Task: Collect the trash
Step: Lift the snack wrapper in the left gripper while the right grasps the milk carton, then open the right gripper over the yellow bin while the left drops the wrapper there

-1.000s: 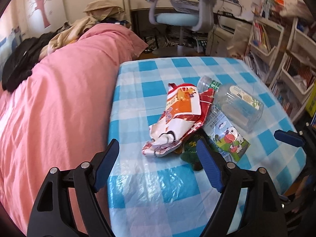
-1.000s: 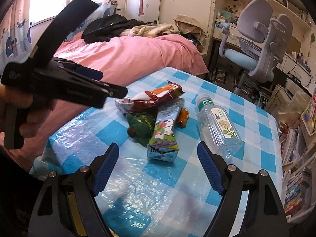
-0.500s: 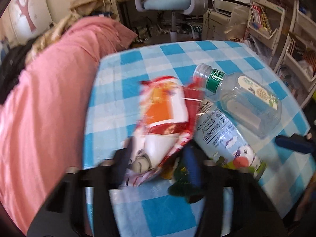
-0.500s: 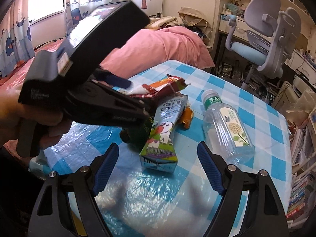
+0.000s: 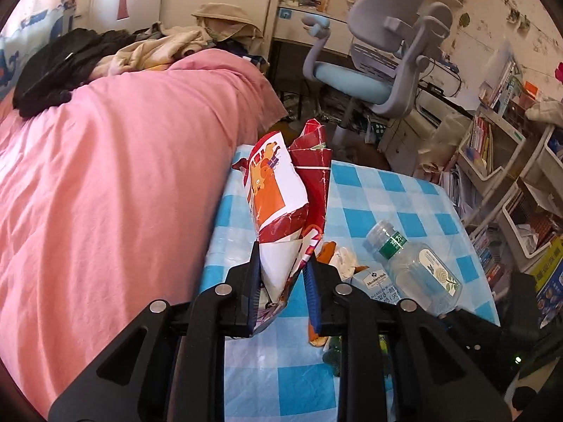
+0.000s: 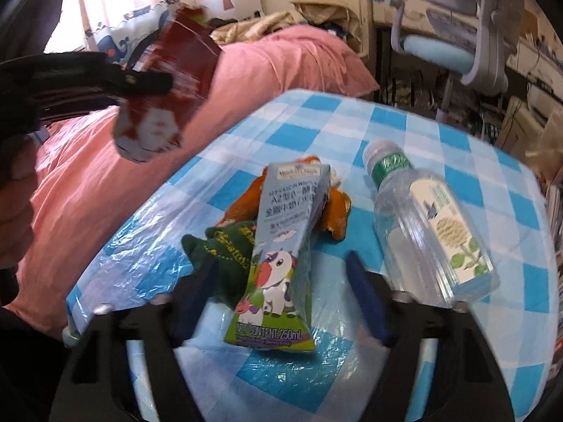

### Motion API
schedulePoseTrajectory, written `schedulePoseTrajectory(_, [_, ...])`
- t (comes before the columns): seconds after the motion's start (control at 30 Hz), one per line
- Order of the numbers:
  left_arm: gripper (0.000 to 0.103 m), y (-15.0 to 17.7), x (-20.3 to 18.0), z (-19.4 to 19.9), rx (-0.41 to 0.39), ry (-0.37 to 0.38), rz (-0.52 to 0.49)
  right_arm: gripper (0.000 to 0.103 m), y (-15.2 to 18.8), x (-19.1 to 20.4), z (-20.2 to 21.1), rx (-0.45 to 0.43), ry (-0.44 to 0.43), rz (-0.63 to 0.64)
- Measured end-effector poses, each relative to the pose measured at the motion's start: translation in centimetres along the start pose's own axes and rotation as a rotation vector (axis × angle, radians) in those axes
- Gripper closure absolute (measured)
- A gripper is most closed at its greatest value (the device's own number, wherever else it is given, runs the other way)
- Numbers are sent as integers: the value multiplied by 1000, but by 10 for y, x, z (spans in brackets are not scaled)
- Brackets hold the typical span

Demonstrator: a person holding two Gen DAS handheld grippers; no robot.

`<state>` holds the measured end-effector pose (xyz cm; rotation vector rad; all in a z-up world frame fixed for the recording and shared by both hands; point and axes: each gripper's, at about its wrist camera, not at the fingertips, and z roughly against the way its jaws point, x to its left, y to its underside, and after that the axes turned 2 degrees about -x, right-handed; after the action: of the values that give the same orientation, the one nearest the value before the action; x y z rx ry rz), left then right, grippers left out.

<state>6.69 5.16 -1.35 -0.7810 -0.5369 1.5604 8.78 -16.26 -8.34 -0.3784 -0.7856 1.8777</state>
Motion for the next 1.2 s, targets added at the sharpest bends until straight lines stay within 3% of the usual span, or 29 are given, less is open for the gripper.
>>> schedulePoseTrajectory(0.07, [82, -1, 1, 2, -1, 0, -3, 67, 1, -1, 0, 12, -11, -13])
schedulePoseTrajectory(0.27, [82, 1, -6, 13, -17, 15, -19, 68, 2, -4, 21, -46, -7, -19])
schedulePoseTrajectory(0.37, [82, 5, -6, 21, -22, 17, -29, 82, 4, -6, 35, -79, -12, -34])
schedulePoseTrajectory(0.47, [82, 11, -5, 29, -21, 17, -40, 83, 10, -7, 43, -83, -8, -46])
schedulePoseTrajectory(0.6, [82, 22, -5, 40, -14, 20, -50, 79, 23, -2, 38, -26, 15, -40])
schedulePoseTrajectory(0.67, [82, 29, -4, 45, -9, 24, -54, 60, 28, 4, 36, -5, 57, -13])
schedulePoseTrajectory(0.73, [82, 34, -3, 50, -4, 28, -57, 52, 33, 8, 34, 0, 81, -7])
schedulePoseTrajectory(0.83, [81, 39, -2, 58, -7, 37, -60, 66, 38, 14, 30, 21, 94, 19])
schedulePoseTrajectory(0.97, [81, 39, 0, 66, -22, 48, -53, 67, 41, 23, 33, 4, 119, 89])
schedulePoseTrajectory(1.2, [81, 43, 12, 85, -59, 63, -24, 67, 46, 47, 73, -79, 28, 106])
